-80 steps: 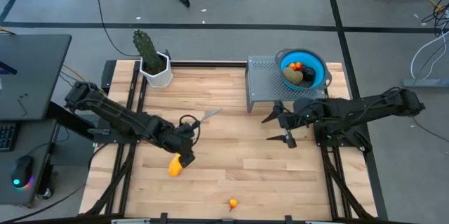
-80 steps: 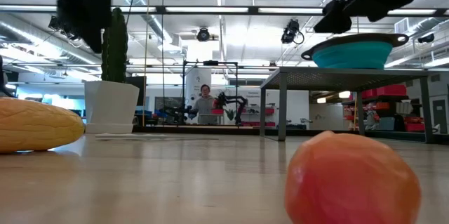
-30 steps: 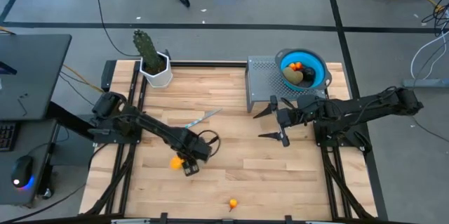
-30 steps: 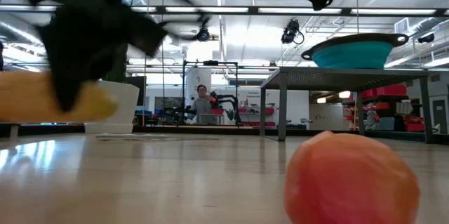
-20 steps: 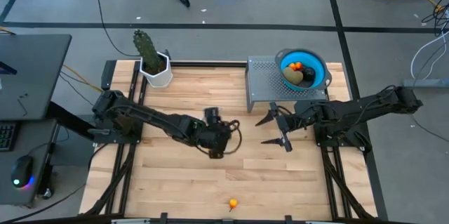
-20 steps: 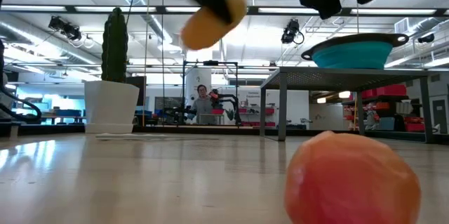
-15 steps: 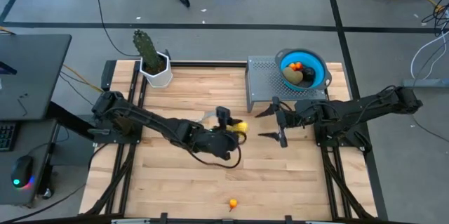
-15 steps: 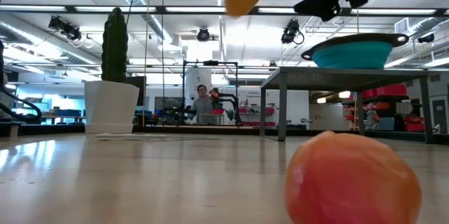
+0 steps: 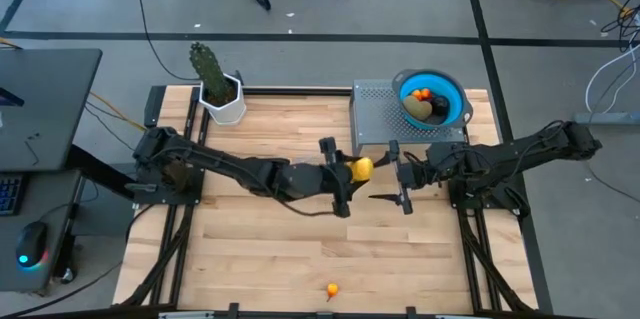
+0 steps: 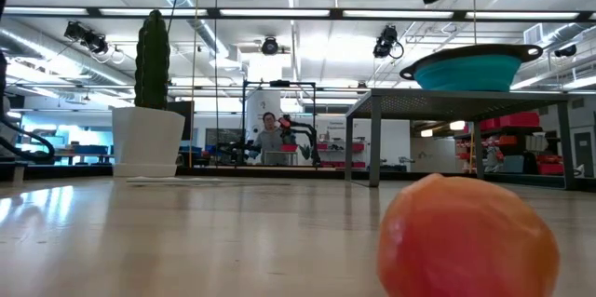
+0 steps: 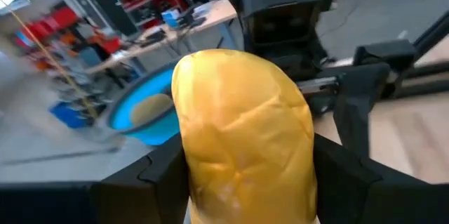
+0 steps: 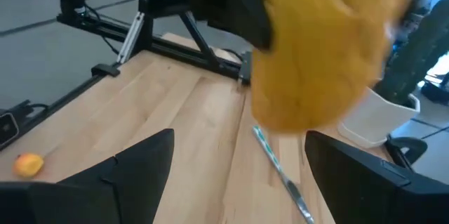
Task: Pick & Place Fruit
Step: Put the mango into the blue strainer bowl on the shelf
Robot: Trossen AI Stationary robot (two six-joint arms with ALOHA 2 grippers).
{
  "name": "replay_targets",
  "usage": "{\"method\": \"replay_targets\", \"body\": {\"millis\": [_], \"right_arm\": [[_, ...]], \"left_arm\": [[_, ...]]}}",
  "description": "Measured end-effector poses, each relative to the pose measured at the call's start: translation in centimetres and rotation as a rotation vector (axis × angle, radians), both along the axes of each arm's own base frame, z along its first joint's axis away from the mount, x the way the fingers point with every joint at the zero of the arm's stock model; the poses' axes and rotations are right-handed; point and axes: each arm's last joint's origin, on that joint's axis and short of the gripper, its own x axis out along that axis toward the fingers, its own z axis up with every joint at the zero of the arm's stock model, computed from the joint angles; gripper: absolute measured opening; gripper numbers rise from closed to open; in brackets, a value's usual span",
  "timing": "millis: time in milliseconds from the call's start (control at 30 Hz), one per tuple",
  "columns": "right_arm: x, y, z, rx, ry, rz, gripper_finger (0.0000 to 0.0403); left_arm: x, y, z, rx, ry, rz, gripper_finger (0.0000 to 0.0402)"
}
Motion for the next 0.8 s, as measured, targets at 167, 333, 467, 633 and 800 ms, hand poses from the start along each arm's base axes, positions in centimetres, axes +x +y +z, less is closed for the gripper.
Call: {"method": "replay_targets", "body": {"millis": [167,333,467,633,800], "right_arm": [[-0.1,0.0,-0.4,-0.008,0.036,-0.005,0.0332],[-0.1,-0.1,-0.4,-0.012,0.036,-0.030,0.0332],[0.0,-0.1,-0.2,-0.009,0.020,-0.046,0.0332],[0.0,-0.2,-0.1,0.009,0.013,-0.058,0.0332],[0.0,-0.2,-0.1,0.011,0.011,-0.062,0.0332]], "left_arm": [[0.3,1.4,-1.7,-0.080,-0.101,-0.018,0.0237],[0.1,1.6,-3.2,-0.110,-0.233,-0.065,0.0235],[-0.4,1.7,-4.0,-0.123,-0.331,-0.079,0.0239],[-0.8,1.7,-4.6,-0.136,-0.388,-0.100,0.0234],[-0.8,1.5,-4.6,-0.145,-0.393,-0.151,0.0232]]}}
